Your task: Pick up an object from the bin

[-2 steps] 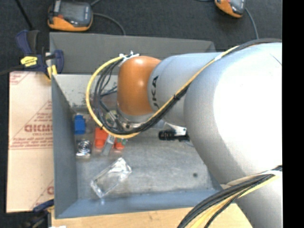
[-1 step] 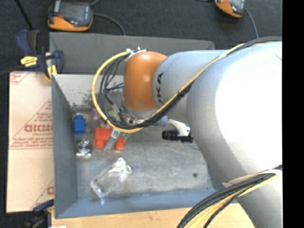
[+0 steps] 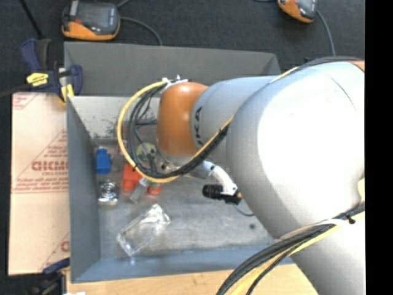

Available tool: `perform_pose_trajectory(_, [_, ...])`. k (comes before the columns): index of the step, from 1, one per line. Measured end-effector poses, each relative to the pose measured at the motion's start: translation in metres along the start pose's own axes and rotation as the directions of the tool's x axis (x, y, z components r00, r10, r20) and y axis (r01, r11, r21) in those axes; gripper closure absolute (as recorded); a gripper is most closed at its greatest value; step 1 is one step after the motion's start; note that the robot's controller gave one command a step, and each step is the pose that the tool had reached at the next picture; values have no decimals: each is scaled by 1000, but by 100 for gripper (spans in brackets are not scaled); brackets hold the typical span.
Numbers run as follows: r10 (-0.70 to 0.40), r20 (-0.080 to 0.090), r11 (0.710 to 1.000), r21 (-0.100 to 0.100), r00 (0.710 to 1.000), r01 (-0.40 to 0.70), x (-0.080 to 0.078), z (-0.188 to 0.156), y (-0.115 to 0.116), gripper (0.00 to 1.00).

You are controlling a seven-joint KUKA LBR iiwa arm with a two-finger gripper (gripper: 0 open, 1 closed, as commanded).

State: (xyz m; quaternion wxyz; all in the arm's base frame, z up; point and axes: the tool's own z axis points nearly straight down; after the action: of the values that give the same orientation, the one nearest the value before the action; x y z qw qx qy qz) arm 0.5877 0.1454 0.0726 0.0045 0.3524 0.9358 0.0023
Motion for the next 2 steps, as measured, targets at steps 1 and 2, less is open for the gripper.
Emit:
perform_pose_trajectory(1, [-2,3,1000,-2,1000,2,-2,-2,1,0])
perform_pose_trajectory(2, [-4,5,1000,-3,1000,4,-2,-2,1,100])
